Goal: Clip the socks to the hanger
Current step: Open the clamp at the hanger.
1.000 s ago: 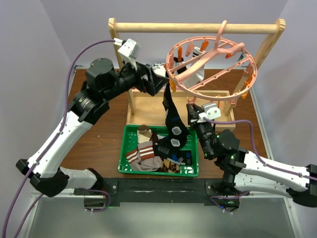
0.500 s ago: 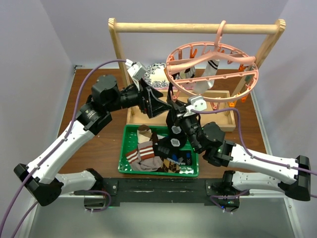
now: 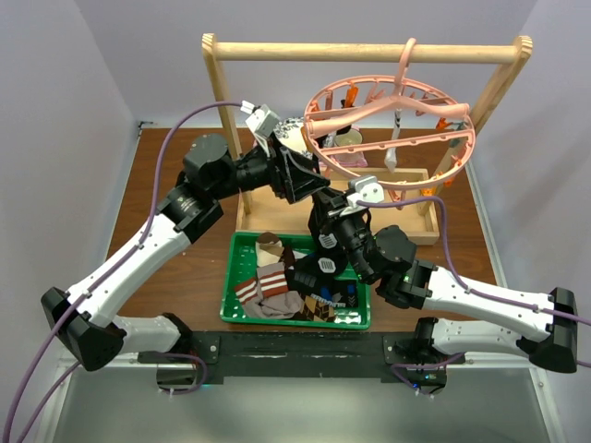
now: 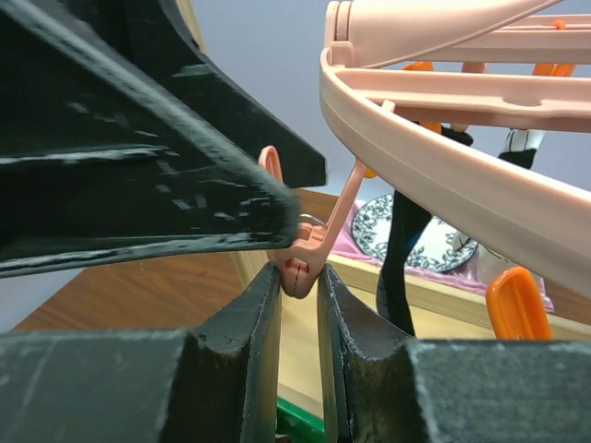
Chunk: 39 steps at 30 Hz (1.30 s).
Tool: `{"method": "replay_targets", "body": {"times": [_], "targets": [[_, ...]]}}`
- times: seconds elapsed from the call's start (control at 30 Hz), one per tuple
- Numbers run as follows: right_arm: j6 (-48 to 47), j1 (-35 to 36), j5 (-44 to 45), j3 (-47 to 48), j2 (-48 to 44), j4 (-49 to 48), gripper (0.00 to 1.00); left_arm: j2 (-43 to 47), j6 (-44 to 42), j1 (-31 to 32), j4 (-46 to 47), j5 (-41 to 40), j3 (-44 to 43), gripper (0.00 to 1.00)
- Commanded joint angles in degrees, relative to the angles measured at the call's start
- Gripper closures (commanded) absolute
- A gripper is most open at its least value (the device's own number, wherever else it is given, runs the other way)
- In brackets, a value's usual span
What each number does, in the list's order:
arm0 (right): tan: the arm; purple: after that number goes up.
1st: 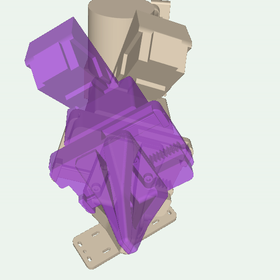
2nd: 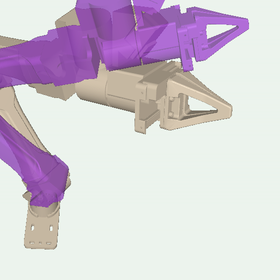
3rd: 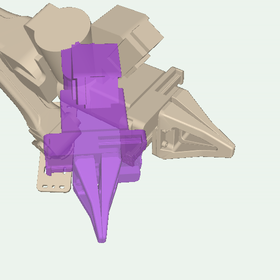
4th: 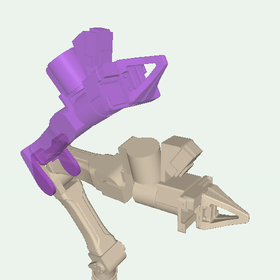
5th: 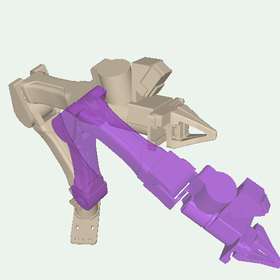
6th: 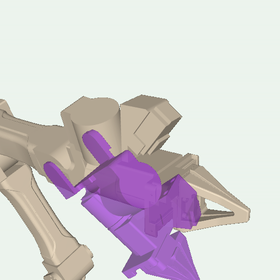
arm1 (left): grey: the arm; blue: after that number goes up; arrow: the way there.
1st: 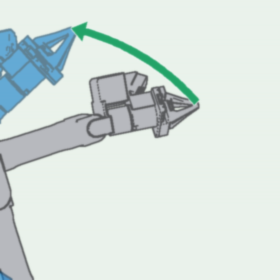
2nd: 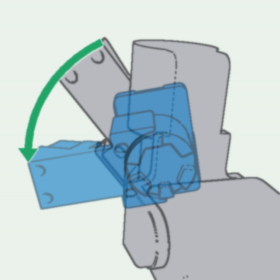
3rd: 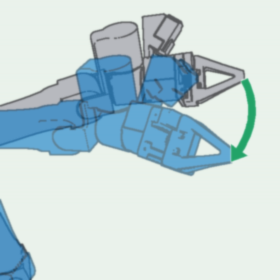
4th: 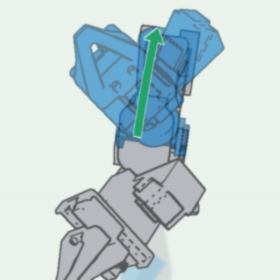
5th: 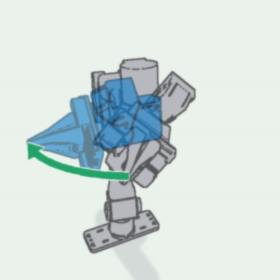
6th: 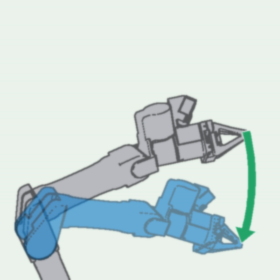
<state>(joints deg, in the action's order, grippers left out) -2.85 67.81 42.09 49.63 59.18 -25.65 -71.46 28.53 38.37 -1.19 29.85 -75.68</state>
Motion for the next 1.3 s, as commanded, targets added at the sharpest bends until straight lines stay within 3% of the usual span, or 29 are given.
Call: {"method": "replay_targets", "body": {"times": [0.0,0.13,0.23,0.43,0.53,0.67,0.77,0.9,1.27], "targets": [[2.06,0.39,-2.45,1.0,-1.08,-0.45,1.0,-1.49,2.05,-0.23,4.97,0.65,-2.63,0.3],[2.41,0.39,-2.45,0.82,-1.52,-0.36,0.99,-2.28,1.7,-0.14,5.15,0.65,-3.16,0.49],[2.41,0.3,-2.45,0.39,-2.05,-0.54,0.94,-2.63,1.61,-0.23,5.06,0.65,-3.6,0.53],[4.52,0.39,-1.39,-2.6,-4.94,-0.19,0.61,-2.89,1.61,-0.23,4.62,0.48,-4.3,0.56],[5.92,0.3,-1.56,-6.72,-9.33,-1.42,0.51,-3.24,1.79,-0.31,4.62,0.74,-4.74,0.56],[7.16,0.22,-4.29,-10.16,-13.47,-4.67,0.52,-4.03,1.96,-0.31,4.36,1.18,-5.53,0.56],[6.72,-0.05,-4.64,-8.68,-12.34,-4.23,0.57,-4.3,2.75,-0.23,4.44,1.53,-5.71,0.56],[6.37,-0.22,-4.91,-7.88,-11.28,-4.23,0.57,-4.3,3.72,-0.23,4.71,1.97,-5.18,0.57],[-1.36,-3.21,-2.97,-6.74,-15.06,-3.61,0.41,-4.56,3.99,-0.31,4.71,-0.58,-6.84,0.58]]}}
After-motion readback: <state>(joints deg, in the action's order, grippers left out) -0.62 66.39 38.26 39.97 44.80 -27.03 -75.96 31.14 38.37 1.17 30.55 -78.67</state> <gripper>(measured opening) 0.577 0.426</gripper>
